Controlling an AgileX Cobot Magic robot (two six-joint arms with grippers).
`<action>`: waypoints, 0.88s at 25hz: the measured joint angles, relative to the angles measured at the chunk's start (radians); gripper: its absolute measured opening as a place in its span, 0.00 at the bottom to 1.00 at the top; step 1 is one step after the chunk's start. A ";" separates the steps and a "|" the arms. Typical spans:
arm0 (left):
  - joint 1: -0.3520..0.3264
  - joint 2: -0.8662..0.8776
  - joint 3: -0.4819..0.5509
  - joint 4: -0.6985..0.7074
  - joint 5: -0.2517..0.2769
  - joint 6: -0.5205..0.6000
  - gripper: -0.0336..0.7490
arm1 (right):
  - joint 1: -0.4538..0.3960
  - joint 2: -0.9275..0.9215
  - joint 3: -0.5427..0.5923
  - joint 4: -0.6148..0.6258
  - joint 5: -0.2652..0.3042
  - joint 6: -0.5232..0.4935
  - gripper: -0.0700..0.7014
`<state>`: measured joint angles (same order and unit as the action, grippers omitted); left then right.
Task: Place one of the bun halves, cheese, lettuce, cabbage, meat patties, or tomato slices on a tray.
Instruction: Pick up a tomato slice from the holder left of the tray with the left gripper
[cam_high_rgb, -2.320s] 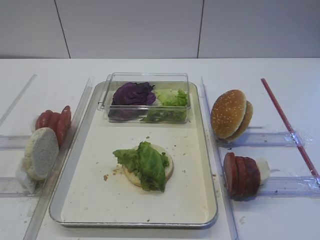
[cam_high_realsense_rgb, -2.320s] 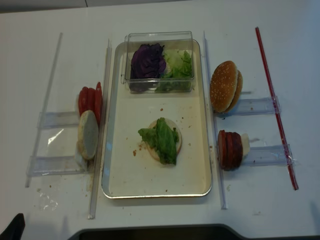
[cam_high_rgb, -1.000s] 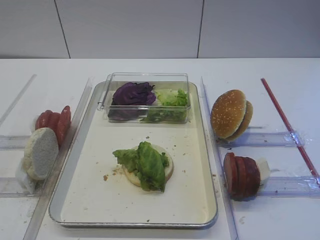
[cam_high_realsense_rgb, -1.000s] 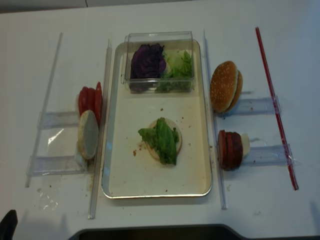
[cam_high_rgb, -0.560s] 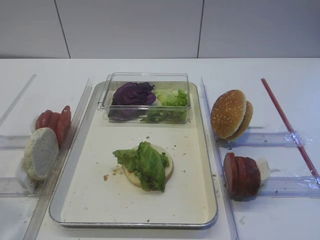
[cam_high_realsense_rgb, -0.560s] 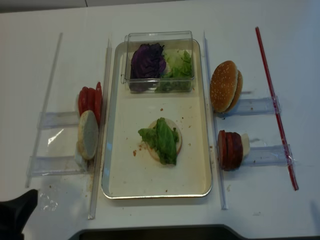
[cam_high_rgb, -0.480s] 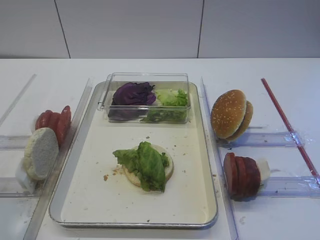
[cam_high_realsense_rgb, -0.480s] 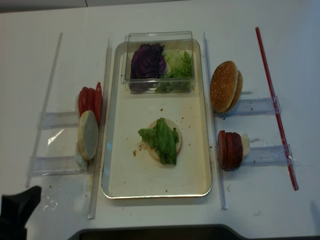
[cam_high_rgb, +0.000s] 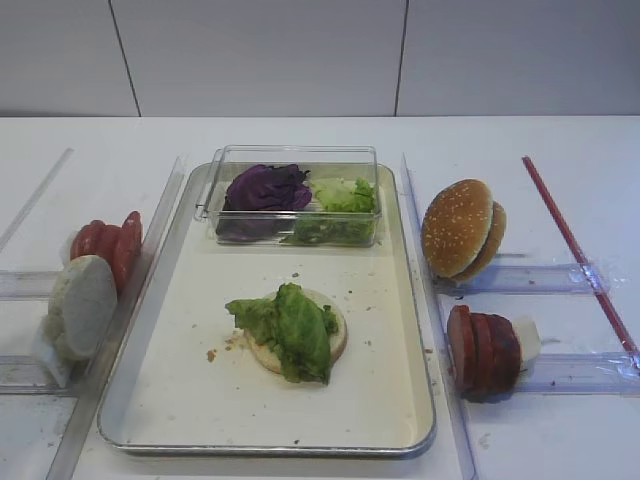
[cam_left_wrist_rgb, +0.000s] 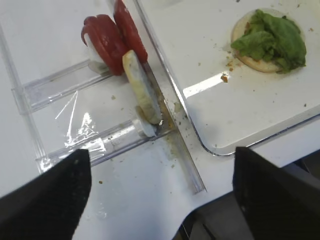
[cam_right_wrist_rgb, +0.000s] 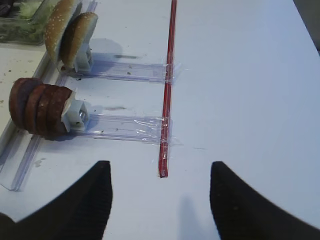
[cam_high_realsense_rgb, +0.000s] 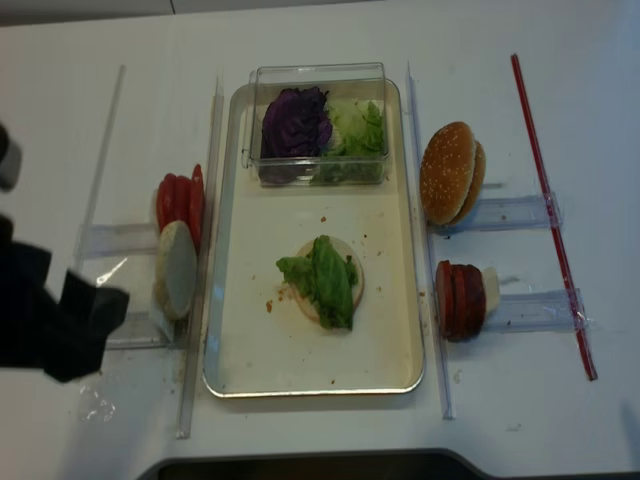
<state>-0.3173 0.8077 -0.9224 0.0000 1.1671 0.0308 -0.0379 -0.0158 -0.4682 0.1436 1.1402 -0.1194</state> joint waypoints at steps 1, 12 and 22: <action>0.000 0.027 -0.015 0.000 0.000 0.000 0.73 | 0.000 0.000 0.000 0.000 0.000 0.000 0.68; -0.001 0.286 -0.196 0.000 -0.002 0.000 0.73 | 0.000 0.000 0.000 0.000 0.000 0.000 0.68; -0.001 0.505 -0.342 0.000 -0.004 -0.031 0.73 | 0.000 0.000 0.000 0.000 0.000 0.000 0.68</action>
<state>-0.3183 1.3128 -1.2646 0.0000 1.1634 0.0000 -0.0379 -0.0158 -0.4682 0.1436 1.1402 -0.1194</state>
